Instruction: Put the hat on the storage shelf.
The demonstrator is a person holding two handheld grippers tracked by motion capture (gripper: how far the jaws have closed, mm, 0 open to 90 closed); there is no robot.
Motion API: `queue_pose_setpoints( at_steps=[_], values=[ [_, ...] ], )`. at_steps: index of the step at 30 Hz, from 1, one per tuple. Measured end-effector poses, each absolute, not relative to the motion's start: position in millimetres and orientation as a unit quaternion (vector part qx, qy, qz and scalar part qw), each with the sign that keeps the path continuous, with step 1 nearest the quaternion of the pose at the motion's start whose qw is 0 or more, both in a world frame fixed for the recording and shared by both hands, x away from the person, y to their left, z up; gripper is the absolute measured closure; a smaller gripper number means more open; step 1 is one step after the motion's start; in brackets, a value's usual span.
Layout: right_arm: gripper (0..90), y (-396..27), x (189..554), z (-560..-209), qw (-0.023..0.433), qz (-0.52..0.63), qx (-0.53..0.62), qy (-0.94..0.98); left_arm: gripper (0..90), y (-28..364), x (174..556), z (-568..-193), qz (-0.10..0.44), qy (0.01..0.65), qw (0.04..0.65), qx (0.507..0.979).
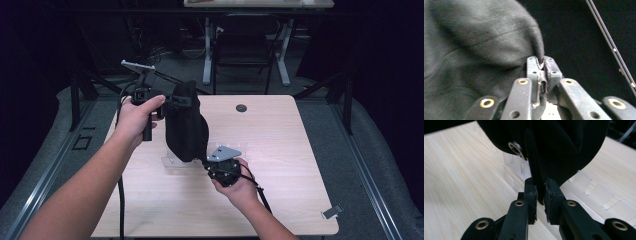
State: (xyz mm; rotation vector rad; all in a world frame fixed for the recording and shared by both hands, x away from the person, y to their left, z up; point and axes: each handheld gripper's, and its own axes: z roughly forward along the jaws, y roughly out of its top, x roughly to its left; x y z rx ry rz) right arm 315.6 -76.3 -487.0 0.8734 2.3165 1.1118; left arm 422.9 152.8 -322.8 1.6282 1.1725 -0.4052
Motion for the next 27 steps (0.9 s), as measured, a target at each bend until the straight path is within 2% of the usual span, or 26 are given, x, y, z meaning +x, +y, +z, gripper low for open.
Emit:
queue_pose_setpoints(
  at_steps=[4, 12, 27],
  values=[
    [82.8, -73, 312, -489, 0.237, 0.394, 0.303, 0.835, 79.3, 154, 422, -322, -0.172, 0.487, 0.523, 0.677],
    [83.7, -77, 310, -492, 0.239, 0.395, 0.311, 0.83, 78.7, 159, 422, -321, -0.169, 0.49, 0.525, 0.675],
    [84.7, -88, 312, -513, 0.212, 0.388, 0.348, 0.827, 77.7, 180, 422, -331, -0.158, 0.51, 0.52, 0.667]
  ],
)
